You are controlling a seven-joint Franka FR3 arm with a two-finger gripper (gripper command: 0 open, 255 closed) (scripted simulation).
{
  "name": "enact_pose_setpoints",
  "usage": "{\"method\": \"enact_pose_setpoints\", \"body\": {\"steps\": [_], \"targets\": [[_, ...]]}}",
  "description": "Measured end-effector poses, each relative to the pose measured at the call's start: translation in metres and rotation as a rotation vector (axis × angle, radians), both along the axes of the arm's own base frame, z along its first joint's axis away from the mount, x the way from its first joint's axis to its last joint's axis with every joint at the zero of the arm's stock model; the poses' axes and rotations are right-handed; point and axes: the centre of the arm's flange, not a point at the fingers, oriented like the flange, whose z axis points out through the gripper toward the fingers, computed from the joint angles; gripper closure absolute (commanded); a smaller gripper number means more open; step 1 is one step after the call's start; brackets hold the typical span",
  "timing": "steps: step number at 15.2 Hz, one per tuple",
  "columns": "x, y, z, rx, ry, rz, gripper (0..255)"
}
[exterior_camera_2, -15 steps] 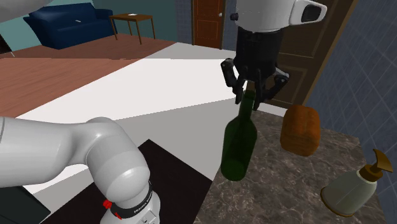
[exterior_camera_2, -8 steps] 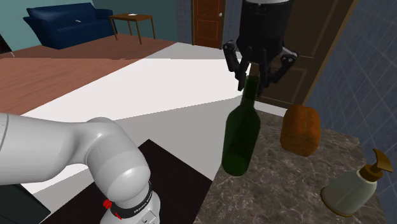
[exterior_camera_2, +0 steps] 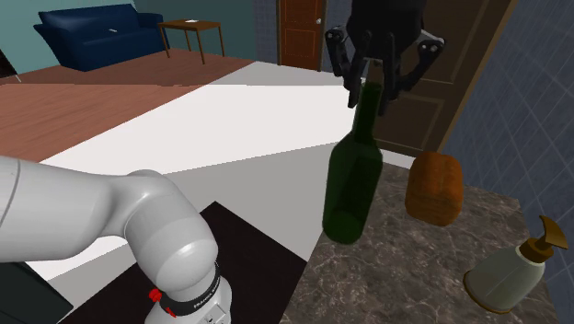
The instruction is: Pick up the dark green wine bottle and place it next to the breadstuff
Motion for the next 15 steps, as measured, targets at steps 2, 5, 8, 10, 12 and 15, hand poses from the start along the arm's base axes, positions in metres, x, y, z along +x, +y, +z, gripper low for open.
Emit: {"method": "enact_pose_setpoints", "body": {"steps": [2, 5, 8, 10, 12, 15], "targets": [[0.0, 0.001, 0.012, 0.0, 0.0, 0.0, 255], [0.0, 0.001, 0.027, 0.0, 0.0, 0.0, 255], [0.001, 0.0, 0.043, 0.0, 0.0, 0.0, 255], [0.001, 0.0, 0.053, 0.0, 0.0, 0.0, 255], [-0.001, -0.001, 0.063, 0.0, 0.0, 0.0, 255], [0.0, 0.001, 0.08, 0.0, 0.0, 0.0, 255]]}}
